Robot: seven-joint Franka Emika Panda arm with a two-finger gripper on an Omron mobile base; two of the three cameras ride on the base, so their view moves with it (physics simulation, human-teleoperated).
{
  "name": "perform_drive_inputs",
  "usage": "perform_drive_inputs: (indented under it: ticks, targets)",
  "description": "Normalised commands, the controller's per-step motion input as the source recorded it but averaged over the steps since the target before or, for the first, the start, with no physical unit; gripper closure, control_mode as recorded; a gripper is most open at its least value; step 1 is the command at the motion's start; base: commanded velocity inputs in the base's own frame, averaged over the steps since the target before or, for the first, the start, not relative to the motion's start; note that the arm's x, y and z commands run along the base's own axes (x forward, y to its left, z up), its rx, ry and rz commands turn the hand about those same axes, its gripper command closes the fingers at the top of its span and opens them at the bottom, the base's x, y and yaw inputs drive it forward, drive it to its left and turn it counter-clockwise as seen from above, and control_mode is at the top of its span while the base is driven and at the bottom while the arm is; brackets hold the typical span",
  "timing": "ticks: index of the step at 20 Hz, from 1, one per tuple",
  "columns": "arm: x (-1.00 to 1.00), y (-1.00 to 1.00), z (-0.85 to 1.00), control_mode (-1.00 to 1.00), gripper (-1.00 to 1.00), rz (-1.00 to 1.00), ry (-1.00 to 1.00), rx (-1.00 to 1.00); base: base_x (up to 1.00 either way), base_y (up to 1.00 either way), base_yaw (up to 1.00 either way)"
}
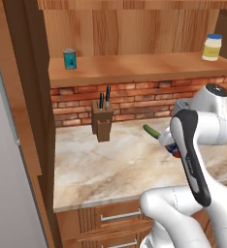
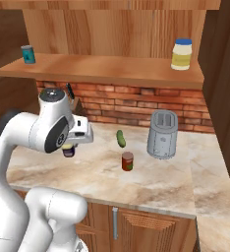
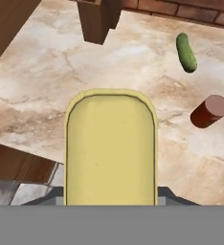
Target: Pick the cans from the counter and place them in their designated side in the cabinet.
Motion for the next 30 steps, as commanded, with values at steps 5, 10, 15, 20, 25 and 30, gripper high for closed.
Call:
perform_drive_inputs:
  ticks: [5,10,15,20,25,30]
  targets:
    - [-0.17,0.10,0.37,-1.00,1.00,0.00,-0.05,0.00,0.00,0.00,0.00]
    - [-0.06,0.11,0.33,-1.00,1.00,0.00,-0.04,0.00,0.00,0.00,0.00]
    - [-0.07,0.14,0.34,-1.00,1.00,0.00,-0.08,0.00,0.00,0.00,0.00]
    - [-0.03,0.15,0.34,-1.00,1.00,0.00,-0.06,0.00,0.00,0.00,0.00]
    - [0.00,0.12,0.29,-1.00,1.00,0.00,-0.07,0.00,0.00,0.00,0.00]
    - [0.02,0.13,0.24,-1.00,1.00,0.00,-0.07,0.00,0.00,0.00,0.00]
